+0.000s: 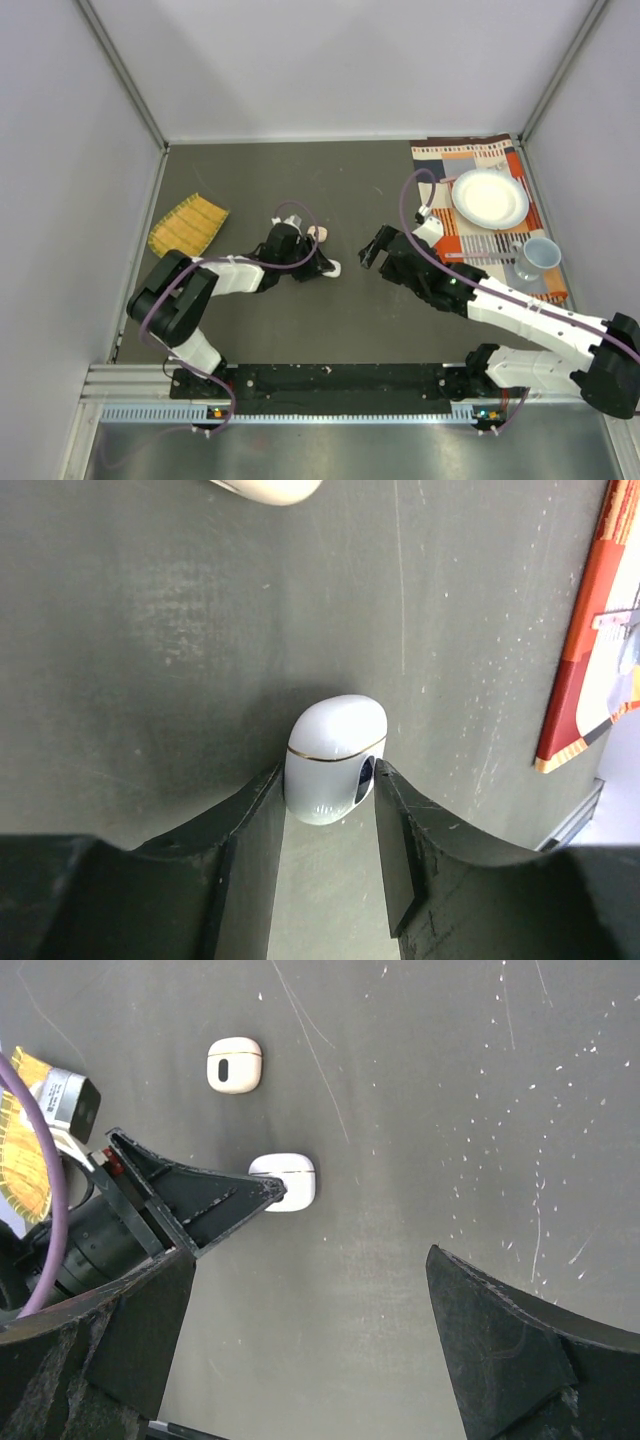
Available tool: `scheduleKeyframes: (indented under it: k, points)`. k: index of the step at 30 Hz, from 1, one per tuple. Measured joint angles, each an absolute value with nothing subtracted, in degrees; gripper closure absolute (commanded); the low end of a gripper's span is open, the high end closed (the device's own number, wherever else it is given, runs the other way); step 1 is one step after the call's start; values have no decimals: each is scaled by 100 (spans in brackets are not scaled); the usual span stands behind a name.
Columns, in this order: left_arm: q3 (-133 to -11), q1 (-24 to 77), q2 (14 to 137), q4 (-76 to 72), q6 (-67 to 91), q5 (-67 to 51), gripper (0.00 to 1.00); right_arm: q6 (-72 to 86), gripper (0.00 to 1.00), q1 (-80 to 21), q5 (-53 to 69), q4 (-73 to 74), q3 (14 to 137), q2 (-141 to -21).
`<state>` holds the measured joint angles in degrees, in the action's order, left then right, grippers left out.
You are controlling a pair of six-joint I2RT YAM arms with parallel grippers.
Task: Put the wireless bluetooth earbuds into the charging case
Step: Place the charging case with the earbuds at the center of the board, then reset both arms
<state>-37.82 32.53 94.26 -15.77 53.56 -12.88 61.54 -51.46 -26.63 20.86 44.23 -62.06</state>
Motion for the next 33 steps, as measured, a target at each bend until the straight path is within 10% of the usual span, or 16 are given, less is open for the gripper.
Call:
scheduleKeyframes:
  k: [23,27,33]
  points:
    - [-4021,3124,6945,1376,3229,1428,48,5907,1,-5076,-2733,2086,4427,-6344]
    - [-4136,3116,6359,1518,2939,1505,5,5701,1,-5046,-2762,2086,4436,-6344]
    - [-4226,3116,5476,1437,2810,1798,1,4464,1,-4893,-2766,2104,4816,-6545]
